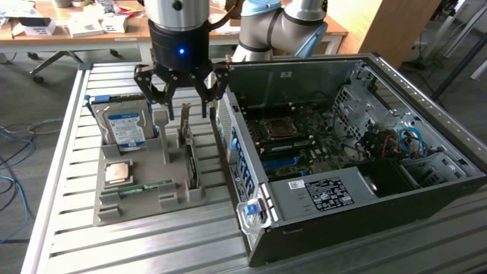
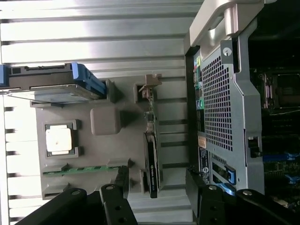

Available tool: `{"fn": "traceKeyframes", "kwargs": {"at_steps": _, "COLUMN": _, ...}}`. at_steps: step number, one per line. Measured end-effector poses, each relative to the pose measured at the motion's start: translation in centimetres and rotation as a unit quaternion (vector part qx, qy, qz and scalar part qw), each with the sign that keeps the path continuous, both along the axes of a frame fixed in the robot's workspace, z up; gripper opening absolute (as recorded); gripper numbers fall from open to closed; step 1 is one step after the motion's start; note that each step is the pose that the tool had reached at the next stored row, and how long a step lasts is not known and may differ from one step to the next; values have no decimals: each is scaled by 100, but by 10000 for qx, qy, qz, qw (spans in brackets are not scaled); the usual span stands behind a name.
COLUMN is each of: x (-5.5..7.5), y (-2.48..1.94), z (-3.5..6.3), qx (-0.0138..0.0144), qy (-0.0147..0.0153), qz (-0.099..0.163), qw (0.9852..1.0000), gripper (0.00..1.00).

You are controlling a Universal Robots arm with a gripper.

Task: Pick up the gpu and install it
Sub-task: 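Pick up the gpu and move the gpu toward the slot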

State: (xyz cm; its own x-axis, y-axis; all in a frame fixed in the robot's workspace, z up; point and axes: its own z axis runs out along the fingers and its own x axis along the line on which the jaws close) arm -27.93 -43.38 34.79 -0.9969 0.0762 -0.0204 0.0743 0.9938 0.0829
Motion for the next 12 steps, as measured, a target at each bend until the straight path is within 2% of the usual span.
{"fn": "traceKeyframes", "kwargs": {"at_steps": 8, "x": 0, "y": 0, "z": -126, "qx": 42, "qy": 0, "qz": 0, "qw": 10000, "gripper": 60}}
{"fn": "traceKeyframes", "kwargs": {"at_steps": 12, "x": 0, "y": 0, "z": -158, "qx": 47, "qy": 1, "qz": 0, "qw": 10000, "gripper": 60}}
